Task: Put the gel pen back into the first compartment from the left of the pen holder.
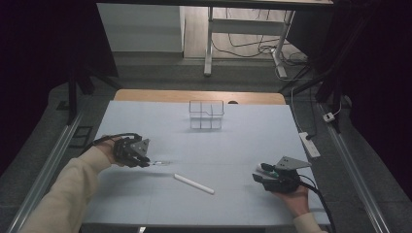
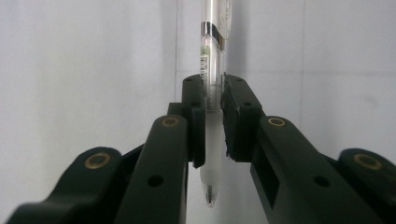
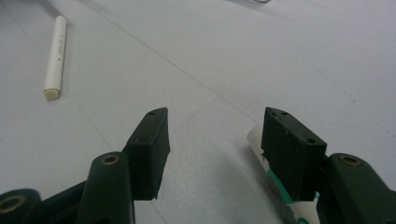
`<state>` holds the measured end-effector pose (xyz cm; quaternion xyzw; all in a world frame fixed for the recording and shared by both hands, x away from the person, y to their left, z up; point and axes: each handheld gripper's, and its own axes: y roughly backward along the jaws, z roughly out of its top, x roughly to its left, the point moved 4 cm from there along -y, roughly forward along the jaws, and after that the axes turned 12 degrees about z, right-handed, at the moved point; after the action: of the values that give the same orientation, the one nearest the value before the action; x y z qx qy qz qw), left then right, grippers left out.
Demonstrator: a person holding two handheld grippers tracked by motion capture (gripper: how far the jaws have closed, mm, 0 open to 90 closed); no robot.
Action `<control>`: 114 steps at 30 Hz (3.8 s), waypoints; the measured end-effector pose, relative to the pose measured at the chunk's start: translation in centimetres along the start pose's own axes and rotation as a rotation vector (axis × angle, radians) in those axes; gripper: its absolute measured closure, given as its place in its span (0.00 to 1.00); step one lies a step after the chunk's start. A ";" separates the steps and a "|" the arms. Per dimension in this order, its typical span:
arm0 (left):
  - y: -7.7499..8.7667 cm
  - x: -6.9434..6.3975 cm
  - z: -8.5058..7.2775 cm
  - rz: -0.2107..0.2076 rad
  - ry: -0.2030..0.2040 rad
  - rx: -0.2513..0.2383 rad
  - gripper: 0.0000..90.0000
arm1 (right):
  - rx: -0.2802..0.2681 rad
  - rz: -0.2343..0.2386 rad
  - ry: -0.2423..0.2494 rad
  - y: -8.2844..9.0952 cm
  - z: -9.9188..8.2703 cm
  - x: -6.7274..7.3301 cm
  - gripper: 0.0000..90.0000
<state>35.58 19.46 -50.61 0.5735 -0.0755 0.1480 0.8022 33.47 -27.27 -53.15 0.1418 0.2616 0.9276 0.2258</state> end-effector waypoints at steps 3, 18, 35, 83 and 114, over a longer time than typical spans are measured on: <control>0.3 -0.3 0.7 0.008 0.055 -0.009 0.89 | -0.007 -0.004 0.004 0.1 0.3 0.2 0.46; 0.8 -1.4 2.8 0.047 0.301 -0.093 0.89 | -0.053 0.006 0.059 -0.4 1.8 1.6 0.47; 1.4 -3.0 5.0 0.105 0.470 -0.150 0.89 | -0.054 0.011 0.122 -1.4 2.7 2.5 0.47; -2.1 -3.9 12.9 0.061 0.388 -0.146 0.89 | -0.055 0.098 0.227 -4.6 5.9 6.6 0.47; -3.9 -3.8 15.0 0.036 0.360 -0.115 0.89 | -0.006 0.133 0.306 -7.5 8.9 8.2 0.45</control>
<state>34.01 3.61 -50.27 0.4896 0.0507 0.2582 0.8313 32.46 -13.73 -48.77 0.0153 0.2801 0.9521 0.1220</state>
